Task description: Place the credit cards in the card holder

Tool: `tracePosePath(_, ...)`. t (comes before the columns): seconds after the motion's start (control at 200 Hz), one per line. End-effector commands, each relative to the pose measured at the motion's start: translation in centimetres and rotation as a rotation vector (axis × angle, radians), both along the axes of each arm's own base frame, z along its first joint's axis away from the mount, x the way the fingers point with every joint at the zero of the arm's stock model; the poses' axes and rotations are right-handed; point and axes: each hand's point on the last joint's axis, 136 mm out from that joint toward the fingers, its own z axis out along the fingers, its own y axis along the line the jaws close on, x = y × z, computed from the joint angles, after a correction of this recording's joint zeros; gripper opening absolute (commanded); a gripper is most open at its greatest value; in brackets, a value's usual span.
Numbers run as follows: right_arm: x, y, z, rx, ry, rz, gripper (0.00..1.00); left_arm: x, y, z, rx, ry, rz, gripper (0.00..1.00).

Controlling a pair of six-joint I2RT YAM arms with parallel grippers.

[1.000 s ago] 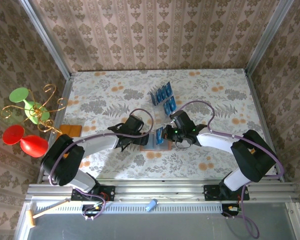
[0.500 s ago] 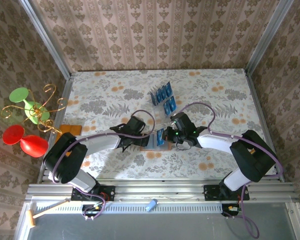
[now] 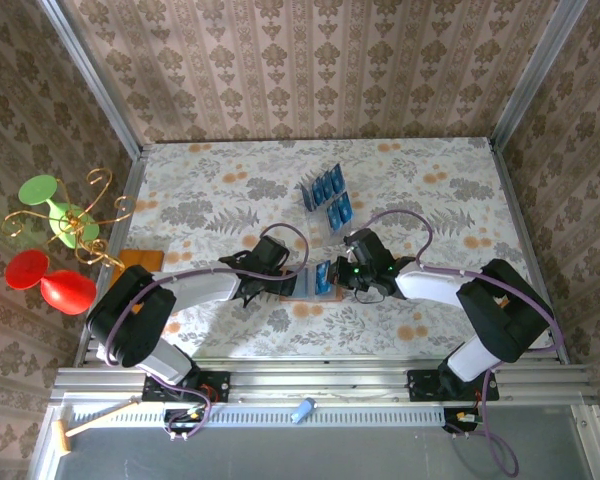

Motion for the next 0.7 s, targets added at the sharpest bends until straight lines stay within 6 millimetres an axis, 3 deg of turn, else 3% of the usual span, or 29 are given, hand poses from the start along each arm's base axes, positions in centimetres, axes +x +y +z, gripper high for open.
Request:
tracePosePath(0.0,0.0,-0.6,-0.3,-0.003,0.004,-0.031,0.00,-1.3,1.7,-1.4,0.072,0.038,0.017,1.00)
tracePosePath(0.34,0.6,-0.2,2.5,0.095,-0.113,-0.035,0.00,-1.6,1.9,-1.5,0.065,0.046,0.027,1.00)
tracePosePath(0.695,1.3,1.1,2.0,0.214,-0.137,-0.047,0.00,-1.4,1.6,-0.2,0.023,0.014,0.039,1.00)
